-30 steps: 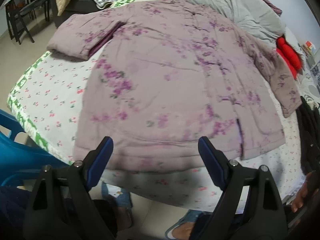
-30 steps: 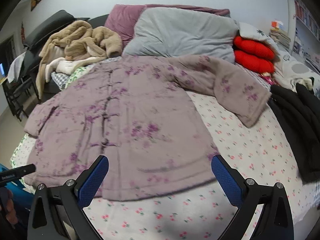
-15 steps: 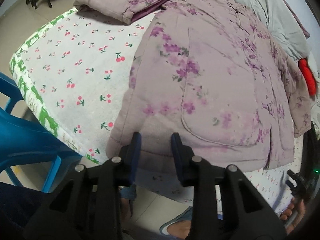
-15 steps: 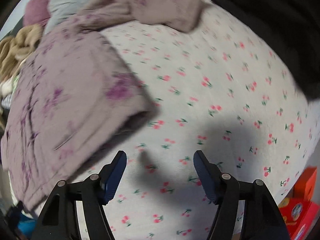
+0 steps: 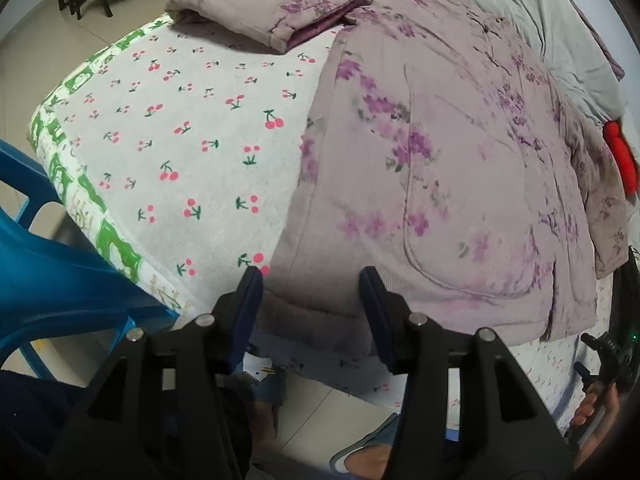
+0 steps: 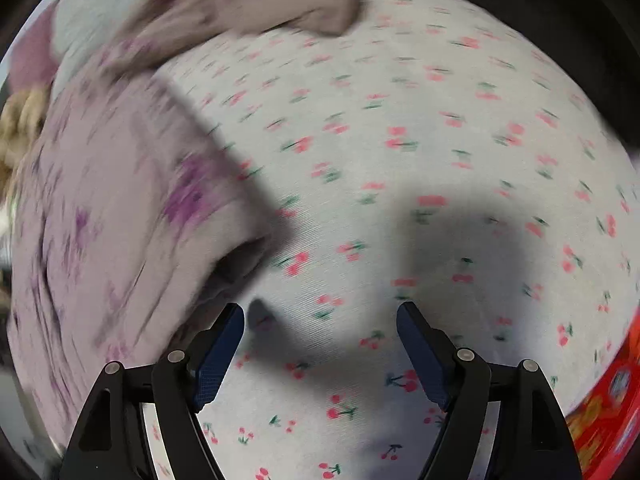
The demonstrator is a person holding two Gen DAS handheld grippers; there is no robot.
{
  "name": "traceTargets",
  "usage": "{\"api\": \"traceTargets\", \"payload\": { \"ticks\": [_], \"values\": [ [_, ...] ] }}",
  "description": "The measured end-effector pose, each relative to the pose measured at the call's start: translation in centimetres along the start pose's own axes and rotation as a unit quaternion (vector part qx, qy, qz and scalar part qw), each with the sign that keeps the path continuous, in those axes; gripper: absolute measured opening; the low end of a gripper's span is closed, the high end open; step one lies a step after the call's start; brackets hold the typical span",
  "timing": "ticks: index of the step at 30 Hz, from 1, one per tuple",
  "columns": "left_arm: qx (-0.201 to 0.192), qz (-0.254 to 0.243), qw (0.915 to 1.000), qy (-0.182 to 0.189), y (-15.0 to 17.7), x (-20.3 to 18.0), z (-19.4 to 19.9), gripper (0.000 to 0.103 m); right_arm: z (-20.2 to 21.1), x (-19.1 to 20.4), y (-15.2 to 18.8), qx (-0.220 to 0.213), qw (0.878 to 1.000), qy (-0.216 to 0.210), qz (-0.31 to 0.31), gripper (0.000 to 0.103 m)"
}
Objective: Fold large clothes
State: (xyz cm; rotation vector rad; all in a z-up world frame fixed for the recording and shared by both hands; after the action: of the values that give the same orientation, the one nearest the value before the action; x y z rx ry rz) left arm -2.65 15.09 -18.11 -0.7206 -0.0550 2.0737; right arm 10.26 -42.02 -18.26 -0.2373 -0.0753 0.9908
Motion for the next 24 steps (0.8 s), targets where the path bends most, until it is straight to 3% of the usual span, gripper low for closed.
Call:
{"api": "traceTargets", "payload": {
  "ticks": [2,6,9,12,15,16,17,19,20,22,24],
  "values": [
    [-0.002,0.01,0.9999,0.006,-0.1,0.1,-0.2,0.053,0.1,-0.4,-0.2,0.004,1.0,-0.018,-0.024,0.08],
    [-0.009,0.024,0.9996,0.009,-0.2,-0.2,-0.3,0.053,0.6,2.6,-0.5,-0.007,0.998,-0.061,0.011,0.08],
    [-0.021,0.011,0.9997,0.003,-0.8,-1.1,-0.5,0.053,0.8,4.6,-1.2,-0.019,0.997,-0.065,0.027,0.079],
    [-0.031,0.009,0.9995,0.003,-1.3,-1.3,-0.7,0.05,0.7,5.8,-2.3,-0.024,0.994,-0.11,-0.008,0.078],
    [-0.037,0.008,0.9993,0.002,-1.4,-1.6,-1.0,0.038,2.2,6.9,-1.6,-0.029,0.985,-0.168,-0.015,0.077],
    [-0.038,0.001,0.9993,0.001,-1.5,-1.8,-1.1,0.028,2.5,7.8,-1.4,-0.035,0.985,-0.169,0.007,0.077],
    [-0.04,-0.008,0.9992,0.0,-1.6,-2.1,-1.1,0.026,2.4,8.5,-1.4,-0.042,0.987,-0.156,0.023,0.074],
    [-0.039,-0.021,0.999,-0.008,-1.7,-2.4,-1.2,0.02,2.0,9.5,-1.2,-0.058,0.991,-0.104,0.067,0.033],
    [-0.04,-0.026,0.9988,-0.01,-1.8,-2.6,-1.1,0.019,1.8,9.8,-1.1,-0.052,0.99,-0.104,0.075,0.011],
    [-0.049,-0.024,0.9985,-0.003,-2.0,-2.6,-0.2,0.017,2.7,9.5,-1.2,-0.065,0.99,-0.112,0.062,0.009],
    [-0.067,-0.012,0.9975,0.021,-2.3,-2.6,1.7,0.015,5.5,8.6,-1.1,-0.105,0.986,-0.111,0.061,0.005]
  ]
}}
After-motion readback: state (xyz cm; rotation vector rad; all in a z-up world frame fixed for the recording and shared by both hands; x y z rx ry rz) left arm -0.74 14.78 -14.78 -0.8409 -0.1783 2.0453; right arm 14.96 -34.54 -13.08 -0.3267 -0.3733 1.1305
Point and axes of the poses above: each gripper's, at about its wrist camera, not at the fingertips, and z roughly against the way its jaws point, x to its left, y to its underside, the point moved 9 cm from there along -z, roughly the way its jaws point, and after that the axes turned 14 degrees about y, right-handed, at the moved point
